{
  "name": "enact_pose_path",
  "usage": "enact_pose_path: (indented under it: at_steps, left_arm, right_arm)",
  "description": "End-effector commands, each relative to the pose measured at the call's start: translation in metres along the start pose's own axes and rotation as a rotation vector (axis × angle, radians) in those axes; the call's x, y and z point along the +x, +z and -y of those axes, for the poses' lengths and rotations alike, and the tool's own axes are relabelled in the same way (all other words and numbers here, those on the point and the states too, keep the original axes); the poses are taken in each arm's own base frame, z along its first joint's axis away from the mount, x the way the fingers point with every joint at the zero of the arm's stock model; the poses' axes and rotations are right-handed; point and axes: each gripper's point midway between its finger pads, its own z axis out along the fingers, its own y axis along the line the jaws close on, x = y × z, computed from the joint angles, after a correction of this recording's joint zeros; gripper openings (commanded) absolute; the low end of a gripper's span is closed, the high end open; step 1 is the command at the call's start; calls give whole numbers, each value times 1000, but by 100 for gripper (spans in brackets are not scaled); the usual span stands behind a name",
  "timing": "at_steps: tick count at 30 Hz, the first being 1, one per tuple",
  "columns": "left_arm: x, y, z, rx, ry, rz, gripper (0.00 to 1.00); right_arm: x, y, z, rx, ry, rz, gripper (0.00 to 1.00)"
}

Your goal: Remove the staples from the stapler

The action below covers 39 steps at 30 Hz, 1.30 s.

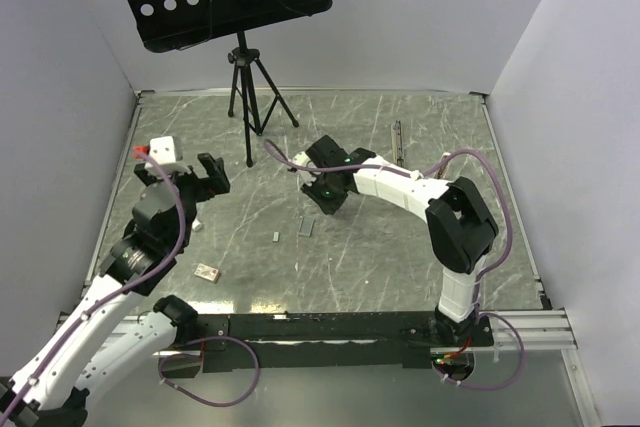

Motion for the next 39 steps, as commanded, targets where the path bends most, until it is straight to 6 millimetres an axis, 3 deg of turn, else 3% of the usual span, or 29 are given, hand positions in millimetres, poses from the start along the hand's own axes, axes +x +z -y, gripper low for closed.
enact_pose_path:
  at_steps: [1,10,18,29,39]
  left_arm:
    - [-24,-8,-13,-48,-72,109,99]
    - [-33,-16,-22,-68,-101,159,99]
    - [-31,-14,-20,-65,-92,148,100]
    - [-30,-13,-18,-58,-87,145,99]
    - [-29,-13,-17,-54,-87,143,99]
  right_arm:
    - [-21,4,-17,-35,-94,16,28]
    - [-51,10,-42,-99,-201,61,28]
    - [-45,24,-48,-102,-226,24,28]
    - [-41,28,-54,-118,-202,31,32]
    - [-24,42,-63,-114,-194,-15,33]
